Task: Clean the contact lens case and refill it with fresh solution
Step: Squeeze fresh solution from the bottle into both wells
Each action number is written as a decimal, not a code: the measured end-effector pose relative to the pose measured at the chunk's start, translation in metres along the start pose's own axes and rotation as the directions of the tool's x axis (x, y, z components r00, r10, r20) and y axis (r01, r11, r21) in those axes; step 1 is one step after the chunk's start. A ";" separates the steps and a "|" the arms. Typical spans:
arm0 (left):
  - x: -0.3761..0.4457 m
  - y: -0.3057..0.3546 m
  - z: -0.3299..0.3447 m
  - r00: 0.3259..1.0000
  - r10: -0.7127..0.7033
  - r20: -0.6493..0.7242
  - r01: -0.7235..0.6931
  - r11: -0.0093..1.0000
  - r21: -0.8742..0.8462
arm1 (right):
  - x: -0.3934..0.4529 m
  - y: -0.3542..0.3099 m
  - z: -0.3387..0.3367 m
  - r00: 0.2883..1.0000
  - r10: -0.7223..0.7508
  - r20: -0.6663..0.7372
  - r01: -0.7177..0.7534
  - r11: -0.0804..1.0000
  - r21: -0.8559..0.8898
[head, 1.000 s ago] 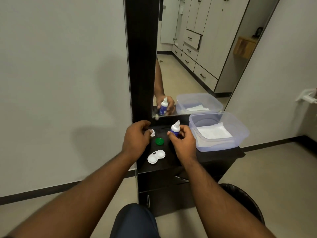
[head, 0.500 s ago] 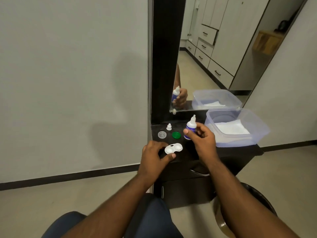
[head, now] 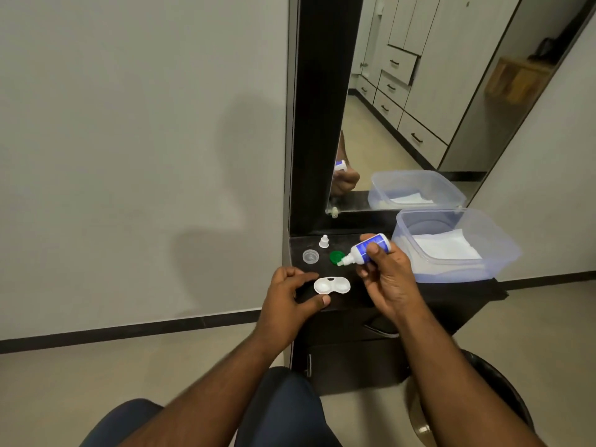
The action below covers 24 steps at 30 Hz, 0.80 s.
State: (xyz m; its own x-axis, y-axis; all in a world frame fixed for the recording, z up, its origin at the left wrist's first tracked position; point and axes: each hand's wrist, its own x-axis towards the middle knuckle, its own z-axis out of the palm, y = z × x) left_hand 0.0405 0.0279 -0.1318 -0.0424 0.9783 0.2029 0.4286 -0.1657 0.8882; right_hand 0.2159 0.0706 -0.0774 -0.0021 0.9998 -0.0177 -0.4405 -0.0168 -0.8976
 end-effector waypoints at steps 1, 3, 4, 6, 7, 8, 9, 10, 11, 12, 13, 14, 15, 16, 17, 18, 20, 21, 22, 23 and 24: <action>-0.002 -0.002 0.001 1.000 0.001 -0.013 -0.001 1.000 -0.025 | 0.002 0.002 -0.003 1.000 -0.017 0.007 0.017 0.999 -0.045; -0.004 -0.004 0.004 1.000 0.006 -0.030 -0.008 0.999 -0.051 | 0.005 0.005 -0.006 0.999 -0.034 -0.001 0.033 0.993 -0.115; -0.004 -0.004 0.004 0.999 0.008 -0.037 -0.010 0.998 -0.059 | 0.005 0.005 -0.005 0.999 -0.035 -0.018 0.032 0.989 -0.142; -0.003 -0.004 0.004 0.999 -0.004 -0.050 0.000 0.996 -0.091 | 0.007 0.006 -0.003 0.999 -0.032 -0.039 0.023 0.980 -0.200; -0.003 -0.005 0.005 0.998 -0.011 -0.058 0.004 0.994 -0.110 | 0.007 0.007 -0.001 0.999 -0.036 -0.039 0.027 0.974 -0.225; -0.003 -0.005 0.006 0.998 -0.013 -0.069 0.004 0.992 -0.126 | 0.007 0.008 0.000 0.999 -0.043 -0.032 0.034 0.970 -0.242; -0.003 -0.006 0.007 0.997 -0.012 -0.080 0.001 0.990 -0.141 | 0.007 0.009 0.001 0.998 -0.054 -0.021 0.046 0.965 -0.259; -0.003 -0.008 0.009 0.996 -0.014 -0.091 -0.001 0.988 -0.156 | 0.007 0.010 0.001 0.998 -0.066 -0.012 0.060 0.960 -0.273; -0.004 -0.008 0.010 0.995 -0.019 -0.100 0.002 0.986 -0.170 | 0.007 0.012 0.002 0.997 -0.083 -0.007 0.077 0.953 -0.291; -0.004 -0.009 0.011 0.994 -0.025 -0.108 0.005 0.983 -0.182 | 0.006 0.013 0.002 0.995 -0.096 -0.006 0.090 0.945 -0.313; -0.004 -0.009 0.012 0.993 -0.030 -0.115 0.007 0.981 -0.195 | 0.007 0.014 0.002 0.994 -0.105 -0.002 0.098 0.934 -0.342; -0.004 -0.010 0.013 0.993 -0.034 -0.117 0.009 0.978 -0.207 | 0.006 0.015 0.003 0.994 -0.107 0.005 0.101 0.920 -0.378; -0.004 -0.010 0.013 0.993 -0.037 -0.116 0.012 0.977 -0.214 | 0.006 0.017 0.004 0.994 -0.108 0.014 0.104 0.902 -0.419; -0.004 -0.011 0.013 0.993 -0.038 -0.112 0.013 0.976 -0.216 | 0.006 0.017 0.005 0.994 -0.110 0.022 0.108 0.884 -0.454; -0.004 -0.011 0.013 0.993 -0.041 -0.107 0.017 0.976 -0.217 | 0.006 0.018 0.007 0.993 -0.112 0.026 0.111 0.870 -0.480; -0.004 -0.012 0.012 0.994 -0.044 -0.103 0.020 0.975 -0.220 | 0.006 0.018 0.008 0.994 -0.109 0.024 0.107 0.863 -0.494; -0.003 -0.013 0.013 0.994 -0.049 -0.100 0.026 0.974 -0.224 | 0.005 0.018 0.008 0.994 -0.111 0.016 0.104 0.858 -0.502; -0.004 -0.014 0.013 0.994 -0.050 -0.100 0.026 0.974 -0.224 | 0.005 0.017 0.008 0.993 -0.120 0.012 0.110 0.859 -0.500; -0.004 -0.014 0.013 0.994 -0.048 -0.102 0.024 0.974 -0.227 | 0.005 0.017 0.008 0.992 -0.127 0.007 0.114 0.863 -0.493; -0.004 -0.014 0.013 0.994 -0.046 -0.104 0.020 0.972 -0.234 | 0.005 0.017 0.008 0.991 -0.133 -0.002 0.116 0.868 -0.483; -0.004 -0.014 0.013 0.993 -0.045 -0.105 0.018 0.971 -0.240 | 0.005 0.016 0.008 0.991 -0.137 -0.011 0.115 0.873 -0.474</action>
State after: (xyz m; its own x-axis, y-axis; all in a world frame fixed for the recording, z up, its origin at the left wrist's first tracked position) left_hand 0.0462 0.0277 -0.1501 -0.1562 0.9662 0.2052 0.1982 -0.1729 0.9648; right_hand 0.2015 0.0753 -0.0884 0.0676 0.9927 0.1003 0.0407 0.0977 -0.9944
